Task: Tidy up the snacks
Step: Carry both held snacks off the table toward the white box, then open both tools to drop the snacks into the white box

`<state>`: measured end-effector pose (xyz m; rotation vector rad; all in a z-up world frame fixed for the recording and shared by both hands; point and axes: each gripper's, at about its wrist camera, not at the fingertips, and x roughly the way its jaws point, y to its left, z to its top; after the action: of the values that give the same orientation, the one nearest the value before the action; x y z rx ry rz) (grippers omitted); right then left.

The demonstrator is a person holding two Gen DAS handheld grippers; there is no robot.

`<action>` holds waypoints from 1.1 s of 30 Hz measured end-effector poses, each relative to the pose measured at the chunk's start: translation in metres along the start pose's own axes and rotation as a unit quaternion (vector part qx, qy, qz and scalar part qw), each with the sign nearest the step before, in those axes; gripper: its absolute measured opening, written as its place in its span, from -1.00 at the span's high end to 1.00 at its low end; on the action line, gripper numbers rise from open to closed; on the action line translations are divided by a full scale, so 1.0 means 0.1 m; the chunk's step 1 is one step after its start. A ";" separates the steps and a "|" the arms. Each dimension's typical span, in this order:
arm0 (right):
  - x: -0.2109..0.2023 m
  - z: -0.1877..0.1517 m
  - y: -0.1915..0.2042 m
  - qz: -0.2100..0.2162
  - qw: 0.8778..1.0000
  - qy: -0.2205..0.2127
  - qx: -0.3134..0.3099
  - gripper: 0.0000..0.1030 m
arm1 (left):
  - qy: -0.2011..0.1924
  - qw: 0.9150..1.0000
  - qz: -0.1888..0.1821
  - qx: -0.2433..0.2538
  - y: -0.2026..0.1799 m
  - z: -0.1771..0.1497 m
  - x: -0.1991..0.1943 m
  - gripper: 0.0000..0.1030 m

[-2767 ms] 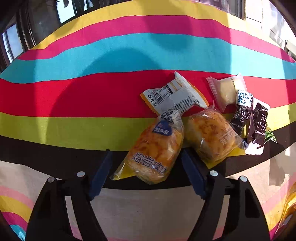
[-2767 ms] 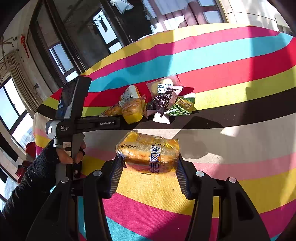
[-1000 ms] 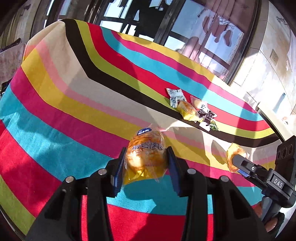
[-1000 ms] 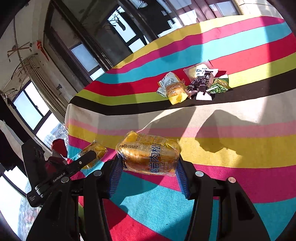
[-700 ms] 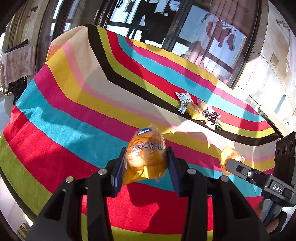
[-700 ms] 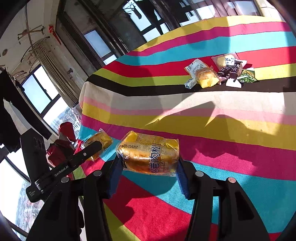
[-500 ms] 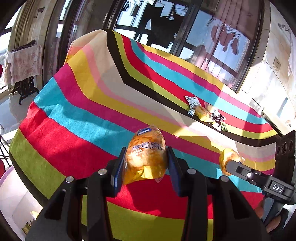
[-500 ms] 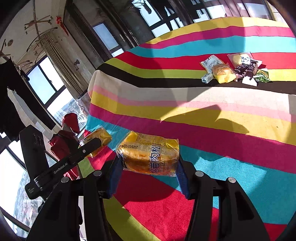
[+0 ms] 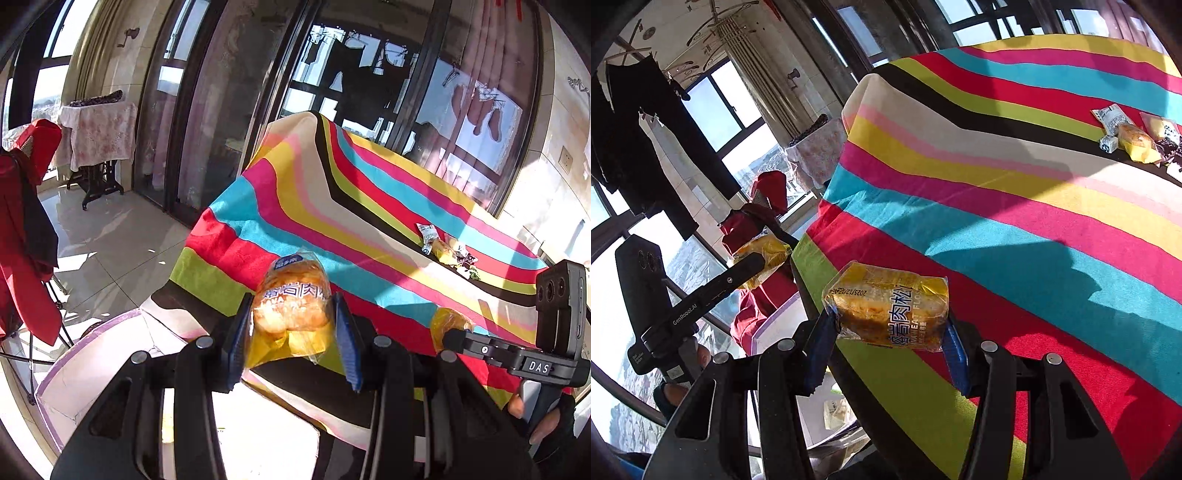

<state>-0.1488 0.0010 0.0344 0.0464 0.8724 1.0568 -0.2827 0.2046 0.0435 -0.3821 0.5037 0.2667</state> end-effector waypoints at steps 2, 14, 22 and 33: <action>0.10 -0.03 0.16 0.010 1.000 0.014 -0.019 -0.01 | -0.007 1.000 0.018 -0.005 0.18 -0.02 -0.15 0.18; 0.72 -0.50 1.12 0.056 0.979 0.119 -0.159 -0.01 | 0.055 0.988 0.136 -0.038 1.15 -0.50 -0.31 0.18; 1.20 -0.96 1.62 0.091 0.949 0.186 -0.237 -0.05 | 0.098 0.969 0.222 -0.047 1.52 -0.66 -0.14 0.00; 0.85 -0.79 1.29 0.094 0.966 0.152 -0.188 -0.39 | 0.070 0.955 0.283 -0.057 1.50 -0.54 -0.21 -0.96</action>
<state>-0.2782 0.1058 -0.0144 -0.3674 0.9391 1.4179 -0.3743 0.3131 -0.0327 -0.3643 0.7360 0.8316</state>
